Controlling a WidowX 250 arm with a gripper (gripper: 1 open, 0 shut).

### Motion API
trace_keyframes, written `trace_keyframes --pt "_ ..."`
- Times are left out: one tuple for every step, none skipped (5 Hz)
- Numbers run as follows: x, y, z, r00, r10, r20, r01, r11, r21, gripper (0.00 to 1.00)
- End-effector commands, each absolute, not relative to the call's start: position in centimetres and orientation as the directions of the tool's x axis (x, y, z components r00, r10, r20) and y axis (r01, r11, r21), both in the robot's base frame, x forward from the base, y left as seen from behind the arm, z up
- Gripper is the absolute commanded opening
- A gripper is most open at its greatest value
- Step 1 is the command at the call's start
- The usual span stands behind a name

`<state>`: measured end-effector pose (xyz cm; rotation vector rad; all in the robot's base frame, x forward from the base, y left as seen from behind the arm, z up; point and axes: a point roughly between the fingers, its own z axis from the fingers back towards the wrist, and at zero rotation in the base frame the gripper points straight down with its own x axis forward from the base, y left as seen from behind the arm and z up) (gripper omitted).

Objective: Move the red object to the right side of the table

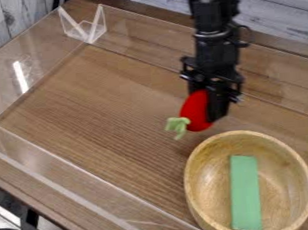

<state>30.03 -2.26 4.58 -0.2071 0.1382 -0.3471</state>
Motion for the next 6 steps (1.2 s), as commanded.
trace_keyframes --pt "31.0 -2.4 7.1 0.926 -0.377 -0.006 0.369 0.91 -0.187 0.0" --pt "31.4 -3.6 7.2 0.907 -0.422 -0.004 0.414 0.892 -0.184 0.0" --pt "31.7 -4.3 6.6 0.914 -0.407 -0.004 0.399 0.898 -0.183 0.0" --pt "32.1 -4.6 6.0 0.921 -0.389 -0.003 0.382 0.906 -0.182 0.0" --pt "32.2 -4.1 4.9 0.928 -0.374 -0.001 0.366 0.91 -0.192 1.0" --pt "32.5 -3.7 5.0 0.938 -0.346 0.002 0.339 0.919 -0.2 1.0"
